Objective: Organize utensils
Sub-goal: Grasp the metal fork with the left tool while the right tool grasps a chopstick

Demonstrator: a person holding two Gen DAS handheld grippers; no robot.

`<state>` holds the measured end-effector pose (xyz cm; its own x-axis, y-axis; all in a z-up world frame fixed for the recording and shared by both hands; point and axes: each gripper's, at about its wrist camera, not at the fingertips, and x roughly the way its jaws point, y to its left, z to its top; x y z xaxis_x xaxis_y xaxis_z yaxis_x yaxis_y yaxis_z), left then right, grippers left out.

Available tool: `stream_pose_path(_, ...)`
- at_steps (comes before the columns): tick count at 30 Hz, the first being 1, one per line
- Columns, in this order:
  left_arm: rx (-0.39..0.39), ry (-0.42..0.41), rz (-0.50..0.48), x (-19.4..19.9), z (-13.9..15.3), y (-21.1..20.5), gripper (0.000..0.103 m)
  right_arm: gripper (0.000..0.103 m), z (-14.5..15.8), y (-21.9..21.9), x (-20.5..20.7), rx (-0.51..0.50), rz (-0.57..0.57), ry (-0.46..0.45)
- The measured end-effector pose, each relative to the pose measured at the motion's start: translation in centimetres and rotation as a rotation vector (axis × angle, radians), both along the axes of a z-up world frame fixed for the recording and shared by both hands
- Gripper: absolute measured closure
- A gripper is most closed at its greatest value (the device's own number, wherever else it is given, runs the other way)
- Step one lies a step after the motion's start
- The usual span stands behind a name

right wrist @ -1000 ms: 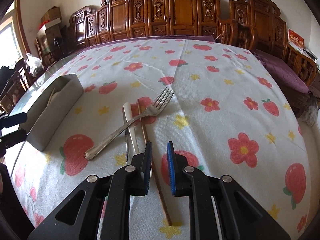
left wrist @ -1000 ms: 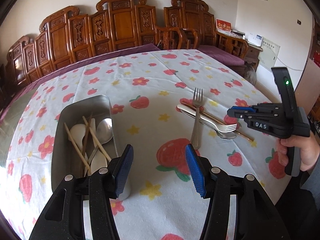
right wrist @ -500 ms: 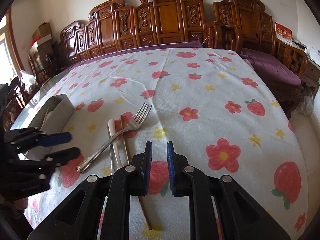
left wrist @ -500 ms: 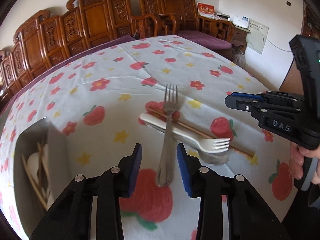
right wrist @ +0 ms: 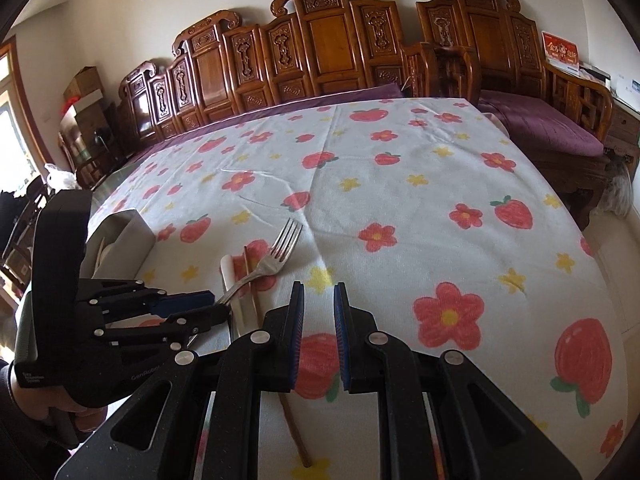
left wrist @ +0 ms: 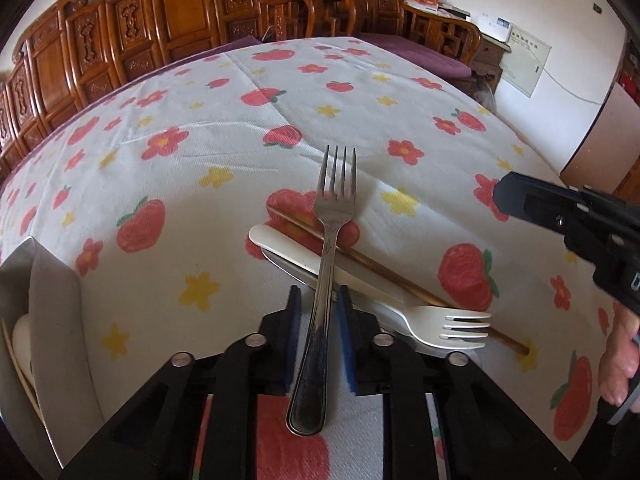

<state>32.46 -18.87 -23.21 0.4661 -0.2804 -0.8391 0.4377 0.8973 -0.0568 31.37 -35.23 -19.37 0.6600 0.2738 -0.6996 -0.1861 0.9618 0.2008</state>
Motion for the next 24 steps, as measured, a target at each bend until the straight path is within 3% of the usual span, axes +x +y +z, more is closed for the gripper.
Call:
stream_pose_path(6,-0.009,0.007,-0.007,-0.4,0.4,0.0,0.095,0.086,-0.2,0.1,0.0,-0.001,0.006,0.007)
stream_pose_path(24,-0.064,-0.102,0.039,-3.3,5.8,3.5,0.096,0.086,-2.8,3.4,1.2,-0.035,0.140,0.096)
